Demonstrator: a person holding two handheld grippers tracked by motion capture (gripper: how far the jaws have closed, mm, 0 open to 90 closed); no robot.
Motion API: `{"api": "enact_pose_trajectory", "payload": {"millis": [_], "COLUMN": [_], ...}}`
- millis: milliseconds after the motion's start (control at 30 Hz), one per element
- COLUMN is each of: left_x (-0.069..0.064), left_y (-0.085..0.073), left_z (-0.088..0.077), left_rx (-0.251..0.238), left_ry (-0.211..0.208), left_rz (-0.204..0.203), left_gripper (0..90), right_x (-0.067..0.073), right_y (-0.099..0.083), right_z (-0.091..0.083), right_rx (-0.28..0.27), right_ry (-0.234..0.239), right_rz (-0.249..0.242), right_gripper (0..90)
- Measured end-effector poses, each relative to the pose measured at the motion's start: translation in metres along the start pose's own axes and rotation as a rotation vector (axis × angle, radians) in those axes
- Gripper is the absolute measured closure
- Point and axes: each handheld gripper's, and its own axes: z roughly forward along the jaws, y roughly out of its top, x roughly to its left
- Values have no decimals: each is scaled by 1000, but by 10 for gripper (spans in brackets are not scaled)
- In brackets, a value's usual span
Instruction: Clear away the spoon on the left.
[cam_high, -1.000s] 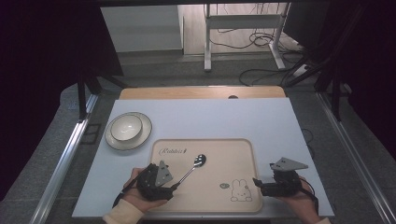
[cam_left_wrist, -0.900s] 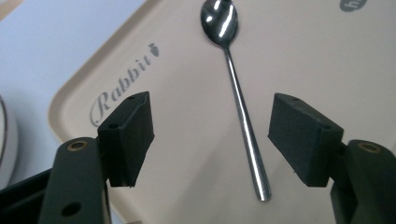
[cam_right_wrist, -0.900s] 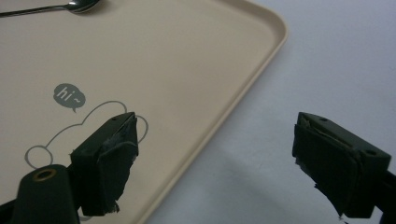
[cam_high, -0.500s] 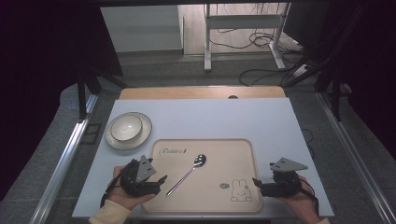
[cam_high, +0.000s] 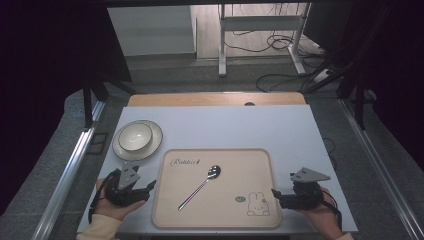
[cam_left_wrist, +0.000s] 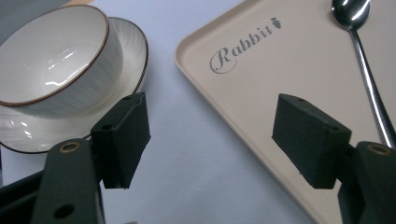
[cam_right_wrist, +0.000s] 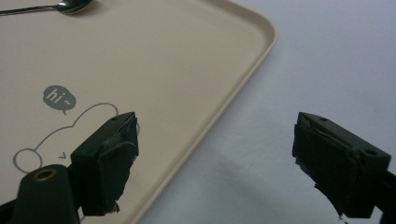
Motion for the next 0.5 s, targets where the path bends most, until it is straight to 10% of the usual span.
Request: {"api": "enact_pose_trajectory", "payload": {"millis": [500], "left_x": [-6], "left_y": [3], "left_z": [5], "left_rx": [9], "left_ry": [-24], "left_rz": [37], "left_gripper": [269], "right_x": [0], "right_y": [0], "right_z": [0], "right_rx": [-1], "right_ry": [-6], "right_rz": [-3], "right_gripper": [148]}}
